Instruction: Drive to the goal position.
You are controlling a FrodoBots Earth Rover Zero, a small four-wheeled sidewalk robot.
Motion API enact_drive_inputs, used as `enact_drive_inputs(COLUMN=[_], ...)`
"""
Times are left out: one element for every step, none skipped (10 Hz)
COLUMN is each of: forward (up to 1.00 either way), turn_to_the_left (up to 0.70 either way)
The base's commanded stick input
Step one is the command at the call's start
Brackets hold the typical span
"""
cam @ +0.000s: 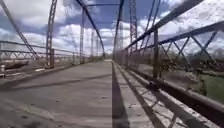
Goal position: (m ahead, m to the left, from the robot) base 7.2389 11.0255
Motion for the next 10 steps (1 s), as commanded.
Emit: enact_drive_inputs(forward=[1.00, 1.00, 1.00, 1.00, 1.00, 1.00, 1.00, 1.00, 1.00, 1.00], turn_to_the_left=[0.00, 0.00, 0.00, 0.00, 0.00, 0.00, 0.00, 0.00, 0.00, 0.00])
